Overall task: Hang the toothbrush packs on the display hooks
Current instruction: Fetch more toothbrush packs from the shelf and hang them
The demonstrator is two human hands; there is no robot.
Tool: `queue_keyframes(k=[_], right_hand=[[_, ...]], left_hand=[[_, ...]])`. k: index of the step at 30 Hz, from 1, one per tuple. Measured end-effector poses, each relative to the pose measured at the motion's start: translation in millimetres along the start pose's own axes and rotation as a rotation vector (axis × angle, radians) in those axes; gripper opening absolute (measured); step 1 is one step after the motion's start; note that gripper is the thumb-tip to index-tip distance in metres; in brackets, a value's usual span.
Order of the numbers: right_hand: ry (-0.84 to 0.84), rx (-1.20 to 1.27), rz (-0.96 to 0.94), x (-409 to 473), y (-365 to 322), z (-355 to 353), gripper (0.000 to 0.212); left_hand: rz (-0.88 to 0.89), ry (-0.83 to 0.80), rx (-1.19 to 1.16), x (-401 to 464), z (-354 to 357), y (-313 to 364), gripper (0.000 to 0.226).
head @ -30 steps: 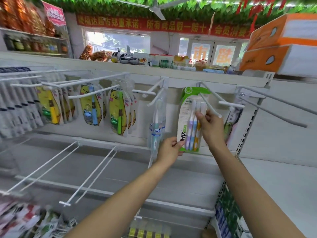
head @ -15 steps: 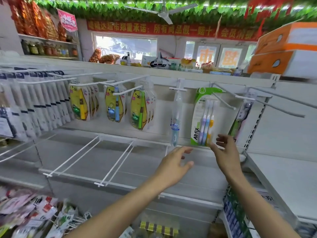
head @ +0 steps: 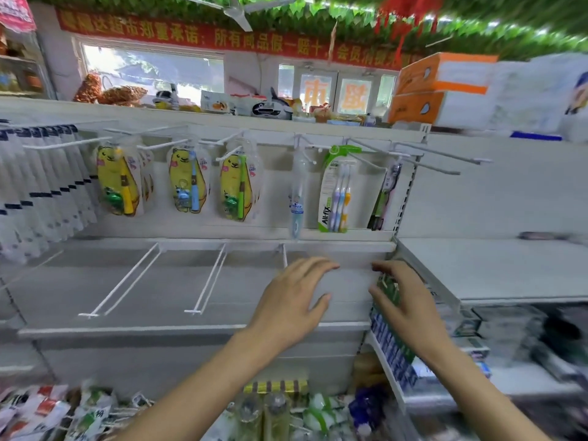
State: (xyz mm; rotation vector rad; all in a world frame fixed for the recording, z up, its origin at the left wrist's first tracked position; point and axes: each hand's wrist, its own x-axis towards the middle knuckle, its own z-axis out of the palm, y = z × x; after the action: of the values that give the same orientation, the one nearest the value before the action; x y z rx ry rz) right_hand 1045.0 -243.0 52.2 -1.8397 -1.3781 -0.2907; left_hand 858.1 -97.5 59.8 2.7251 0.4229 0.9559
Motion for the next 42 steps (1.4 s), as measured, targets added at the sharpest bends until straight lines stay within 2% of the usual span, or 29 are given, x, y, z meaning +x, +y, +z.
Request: queue_keyframes(k=[7, 17, 24, 33, 42], right_hand=[[-0.037, -0.282, 0.003, -64.1, -10.1, -54.6, 0.044], [0.003, -0.467, 0.129, -133.5, 25.2, -134.5, 0.053], [-0.019, -0.51, 0.229, -169.2, 99.4, -198.1, 0.054], [-0.05, -0.489, 0.27, -192.8, 217.3, -297.3, 0.055], [-0.05, -0.444, 0.297, -205.7, 309.2, -362.8, 0.052]], left_hand=[[0.148, 0.005, 0.026, -10.8, 7.6, 31.8, 0.055], [0.251, -0.089, 0.017, 9.9, 62.0, 119.5, 0.056], [0.297, -0.12, -0.027, 49.5, 138.9, 201.6, 0.056], [0.306, -0.14, -0.094, 112.6, 243.1, 319.4, 0.052], [0.288, -0.166, -0.093, 160.9, 314.6, 400.4, 0.05]])
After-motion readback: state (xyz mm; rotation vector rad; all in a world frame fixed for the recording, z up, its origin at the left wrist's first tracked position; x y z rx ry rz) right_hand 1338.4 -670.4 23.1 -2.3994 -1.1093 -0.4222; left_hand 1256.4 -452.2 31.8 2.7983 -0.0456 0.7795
